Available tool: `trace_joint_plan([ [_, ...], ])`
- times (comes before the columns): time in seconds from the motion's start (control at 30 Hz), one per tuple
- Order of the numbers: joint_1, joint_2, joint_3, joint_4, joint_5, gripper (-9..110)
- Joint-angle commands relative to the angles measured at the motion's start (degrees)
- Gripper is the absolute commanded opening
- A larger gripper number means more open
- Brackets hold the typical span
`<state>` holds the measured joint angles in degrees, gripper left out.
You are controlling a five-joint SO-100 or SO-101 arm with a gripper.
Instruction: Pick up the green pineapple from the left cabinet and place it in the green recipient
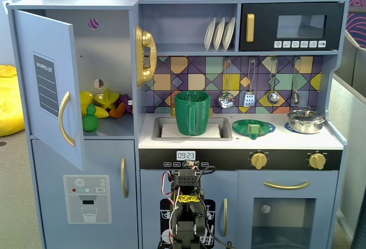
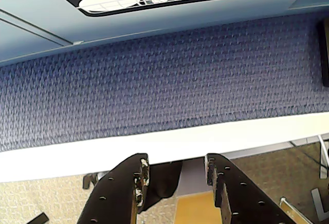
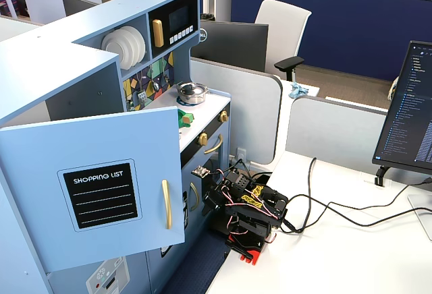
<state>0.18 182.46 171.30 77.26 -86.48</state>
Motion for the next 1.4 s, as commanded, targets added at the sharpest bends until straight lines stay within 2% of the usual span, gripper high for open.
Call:
trace_joint_plan([
  [0.0, 0.09, -0.35, 0.35, 10.46, 0.53, 0],
  [0.3, -0.70, -0.35, 0.35, 10.28, 0.26, 0],
  [0.43, -8.53, -2.29, -1.32, 1.67, 2.37, 0],
  [0.5, -15.73, -5.71, -3.78, -8.26, 4.31, 0],
  [0.67, -30.85, -17.67, -10.55, -45.26, -0.62, 0],
  [0.73, -36.30, -21.62, -14.77, -58.27, -2.29, 5],
  [0.8, -40.43, -26.37, -20.74, -68.38, -1.05, 17],
  [0.83, -41.84, -28.65, -24.79, -70.05, 0.00, 23],
  [0.97, -44.82, -36.56, -37.97, -72.51, 1.41, 30],
  [1.37, -40.69, -51.24, -45.70, -82.27, -3.87, 30],
])
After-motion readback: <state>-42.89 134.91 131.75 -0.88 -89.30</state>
